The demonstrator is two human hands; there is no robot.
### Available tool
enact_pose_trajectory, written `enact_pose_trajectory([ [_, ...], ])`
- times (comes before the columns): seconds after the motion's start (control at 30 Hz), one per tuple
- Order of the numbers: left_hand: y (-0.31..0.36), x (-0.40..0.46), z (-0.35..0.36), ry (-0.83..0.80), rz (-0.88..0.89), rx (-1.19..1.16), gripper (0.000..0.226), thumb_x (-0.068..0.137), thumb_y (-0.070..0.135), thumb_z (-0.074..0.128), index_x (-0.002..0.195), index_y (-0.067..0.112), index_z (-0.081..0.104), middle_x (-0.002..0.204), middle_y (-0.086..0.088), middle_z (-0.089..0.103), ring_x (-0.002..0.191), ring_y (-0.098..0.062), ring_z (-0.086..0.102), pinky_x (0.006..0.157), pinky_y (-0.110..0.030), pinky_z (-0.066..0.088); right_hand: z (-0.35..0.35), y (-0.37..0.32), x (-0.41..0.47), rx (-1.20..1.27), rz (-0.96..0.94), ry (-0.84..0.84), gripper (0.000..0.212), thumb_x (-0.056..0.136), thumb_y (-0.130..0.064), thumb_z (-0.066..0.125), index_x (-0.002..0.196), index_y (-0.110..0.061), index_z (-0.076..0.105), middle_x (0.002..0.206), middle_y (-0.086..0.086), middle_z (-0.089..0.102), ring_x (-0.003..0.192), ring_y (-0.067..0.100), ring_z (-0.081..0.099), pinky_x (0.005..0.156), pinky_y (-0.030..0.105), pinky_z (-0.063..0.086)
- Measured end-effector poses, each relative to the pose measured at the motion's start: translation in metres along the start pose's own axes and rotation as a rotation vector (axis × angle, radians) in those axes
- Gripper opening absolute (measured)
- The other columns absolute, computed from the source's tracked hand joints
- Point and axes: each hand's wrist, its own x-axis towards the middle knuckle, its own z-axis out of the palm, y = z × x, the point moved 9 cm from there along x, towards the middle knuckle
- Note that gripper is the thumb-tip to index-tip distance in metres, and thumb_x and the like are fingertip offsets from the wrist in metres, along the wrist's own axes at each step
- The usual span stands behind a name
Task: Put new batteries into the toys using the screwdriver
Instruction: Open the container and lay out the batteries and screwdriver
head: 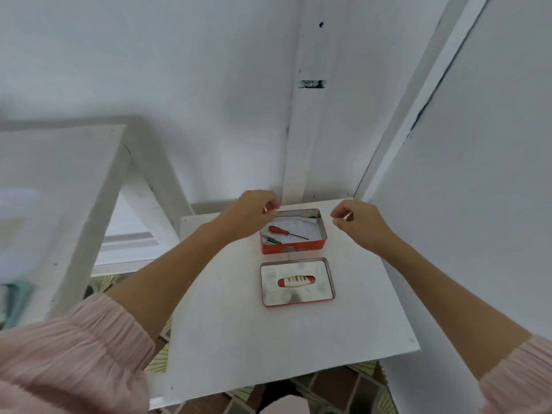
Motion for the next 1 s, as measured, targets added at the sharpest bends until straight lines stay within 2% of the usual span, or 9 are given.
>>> enact_pose_trajectory([
  [0.13, -0.044, 0.025, 0.026, 0.005, -0.128, -0.065, 0.016, 0.095, 0.010, 0.051, 0.106, 0.006, 0.062, 0.095, 0.002, 0.055, 0.083, -0.010, 0.050, 0.063, -0.006, 0.038, 0.036, 0.032, 0.046, -0.003, -0.019, -0.084, 0.010, 0.086, -0.002, 0.058, 0.093, -0.004, 0.064, 0.092, 0.003, 0.060, 0.070, 0.005, 0.047, 0.060, 0.002, 0.039],
  [0.3, -0.103, 0.051, 0.065, 0.013, -0.272, -0.101, 0.018, 0.096, 0.011, 0.050, 0.108, 0.005, 0.062, 0.099, -0.001, 0.057, 0.086, -0.012, 0.051, 0.058, -0.005, 0.040, 0.080, 0.061, 0.095, -0.039, -0.038, -0.210, 0.008, 0.085, -0.003, 0.060, 0.090, -0.008, 0.063, 0.092, 0.003, 0.060, 0.069, 0.002, 0.047, 0.059, 0.008, 0.036],
  [0.47, -0.145, 0.079, 0.101, 0.043, -0.350, -0.131, 0.017, 0.095, 0.007, 0.051, 0.105, 0.003, 0.064, 0.106, -0.007, 0.062, 0.089, -0.013, 0.053, 0.067, -0.009, 0.040, 0.123, 0.086, 0.130, 0.018, -0.032, -0.290, 0.010, 0.085, 0.000, 0.059, 0.091, -0.005, 0.064, 0.087, 0.000, 0.057, 0.069, 0.001, 0.048, 0.059, 0.003, 0.040],
  [0.6, -0.175, 0.098, 0.131, 0.064, -0.377, -0.124, 0.015, 0.093, 0.003, 0.053, 0.101, 0.001, 0.065, 0.103, -0.008, 0.062, 0.089, -0.015, 0.054, 0.063, -0.003, 0.039, 0.169, 0.106, 0.148, 0.044, -0.065, -0.388, 0.008, 0.084, 0.000, 0.061, 0.089, -0.002, 0.066, 0.084, 0.000, 0.058, 0.067, 0.000, 0.048, 0.061, 0.002, 0.040],
  [0.67, -0.187, 0.104, 0.144, 0.072, -0.378, -0.095, 0.014, 0.092, 0.003, 0.055, 0.099, 0.002, 0.066, 0.103, -0.008, 0.063, 0.089, -0.014, 0.049, 0.069, -0.008, 0.039, 0.195, 0.116, 0.158, 0.046, -0.080, -0.440, 0.006, 0.083, -0.001, 0.063, 0.086, -0.004, 0.067, 0.085, 0.003, 0.062, 0.068, 0.001, 0.050, 0.062, 0.002, 0.040],
  [0.77, -0.202, 0.113, 0.163, 0.065, -0.342, 0.040, 0.014, 0.090, 0.005, 0.057, 0.098, 0.005, 0.069, 0.107, -0.007, 0.064, 0.095, -0.014, 0.042, 0.083, -0.025, 0.036, 0.232, 0.131, 0.171, 0.071, -0.072, -0.479, 0.007, 0.082, -0.003, 0.064, 0.083, -0.010, 0.067, 0.086, 0.002, 0.064, 0.071, 0.002, 0.052, 0.064, 0.005, 0.039],
  [0.9, -0.215, 0.124, 0.177, 0.086, -0.318, 0.153, 0.016, 0.090, 0.006, 0.057, 0.098, 0.006, 0.071, 0.111, -0.005, 0.064, 0.095, -0.012, 0.039, 0.079, -0.022, 0.028, 0.272, 0.136, 0.182, 0.060, -0.068, -0.526, 0.010, 0.081, -0.007, 0.067, 0.091, -0.009, 0.069, 0.089, 0.001, 0.063, 0.080, 0.013, 0.057, 0.076, 0.023, 0.047],
  [1.0, -0.217, 0.136, 0.192, 0.042, -0.288, 0.246, 0.019, 0.090, 0.007, 0.056, 0.101, 0.011, 0.071, 0.115, 0.000, 0.063, 0.107, -0.017, 0.043, 0.085, -0.025, 0.024, 0.294, 0.137, 0.186, -0.020, -0.098, -0.563, 0.012, 0.079, -0.012, 0.071, 0.090, -0.013, 0.067, 0.093, 0.002, 0.064, 0.079, 0.016, 0.060, 0.071, 0.029, 0.050],
])
